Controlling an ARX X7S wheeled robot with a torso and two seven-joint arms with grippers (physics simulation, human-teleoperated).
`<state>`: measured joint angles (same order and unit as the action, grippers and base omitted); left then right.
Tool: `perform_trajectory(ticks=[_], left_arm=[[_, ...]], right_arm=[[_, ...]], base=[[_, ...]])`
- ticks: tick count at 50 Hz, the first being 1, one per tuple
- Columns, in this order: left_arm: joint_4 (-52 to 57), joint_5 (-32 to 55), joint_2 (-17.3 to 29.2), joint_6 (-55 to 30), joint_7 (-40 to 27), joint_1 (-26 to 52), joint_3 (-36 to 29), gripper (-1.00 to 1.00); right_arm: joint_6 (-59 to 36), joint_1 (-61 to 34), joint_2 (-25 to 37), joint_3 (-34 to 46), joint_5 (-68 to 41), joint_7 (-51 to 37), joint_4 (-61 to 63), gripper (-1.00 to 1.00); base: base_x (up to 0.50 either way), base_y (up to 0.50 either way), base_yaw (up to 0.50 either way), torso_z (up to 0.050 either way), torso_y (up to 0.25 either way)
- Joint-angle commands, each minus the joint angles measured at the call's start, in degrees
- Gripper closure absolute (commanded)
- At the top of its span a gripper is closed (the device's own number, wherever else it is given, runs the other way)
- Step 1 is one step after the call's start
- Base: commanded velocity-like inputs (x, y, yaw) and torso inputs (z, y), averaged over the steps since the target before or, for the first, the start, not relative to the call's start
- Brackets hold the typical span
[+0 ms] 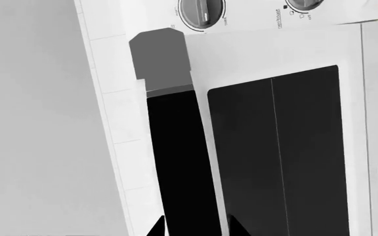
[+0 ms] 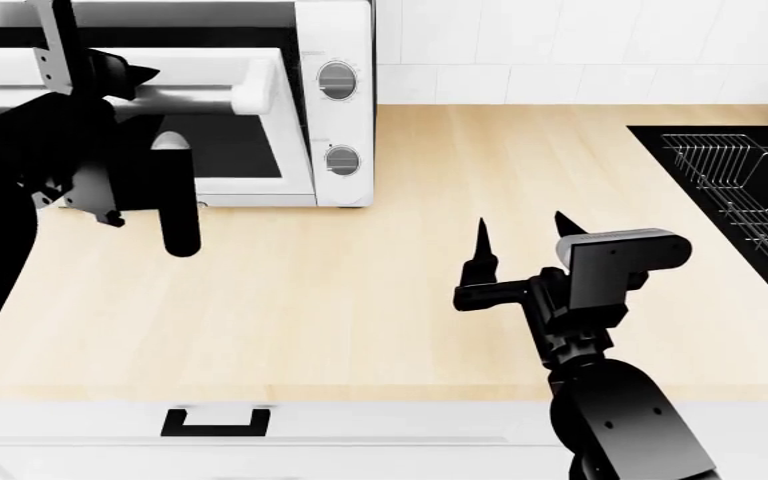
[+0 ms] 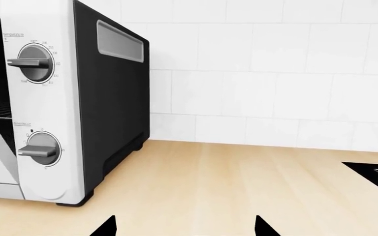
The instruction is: Open the toaster oven door.
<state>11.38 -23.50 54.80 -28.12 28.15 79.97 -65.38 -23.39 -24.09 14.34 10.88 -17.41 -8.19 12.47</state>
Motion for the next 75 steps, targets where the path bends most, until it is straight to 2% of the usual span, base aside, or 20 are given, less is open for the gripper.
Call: perform_trajectory(ticks=[1, 22, 45, 59, 75], left_arm=[[11.7, 7.0, 3.4, -4.7, 0.2, -4.0, -1.4, 1.00], [26.5, 7.9, 13.3, -10.1, -2.5, -11.4, -1.9, 1.00], [33.3, 9.1, 18.5, -13.4, -10.9, -21.1, -4.8, 1.00], [32.4, 9.4, 18.3, -13.5, -18.5, -29.2, -9.1, 1.00], [26.1, 9.6, 14.1, -10.7, -22.8, -33.9, -12.1, 1.00]], right_arm=[[0.0, 0.2, 0.3, -0.1, -0.5, -0.3, 0.5, -1.00], [0.5, 0.6, 0.6, 0.0, -1.1, -0.7, 1.1, -1.00], [0.3, 0.3, 0.8, 0.6, -1.5, -1.1, 1.4, -1.00], [1.1, 0.9, 0.9, 0.8, -1.6, -1.3, 0.8, -1.00], [1.9, 0.9, 1.1, 1.0, -1.5, -1.5, -0.4, -1.00]], base=[[0.00, 0.00, 0.00, 0.000, 0.000], [0.00, 0.00, 0.00, 0.000, 0.000], [0.00, 0.00, 0.00, 0.000, 0.004], [0.00, 0.00, 0.00, 0.001, 0.005], [0.00, 0.00, 0.00, 0.000, 0.001]])
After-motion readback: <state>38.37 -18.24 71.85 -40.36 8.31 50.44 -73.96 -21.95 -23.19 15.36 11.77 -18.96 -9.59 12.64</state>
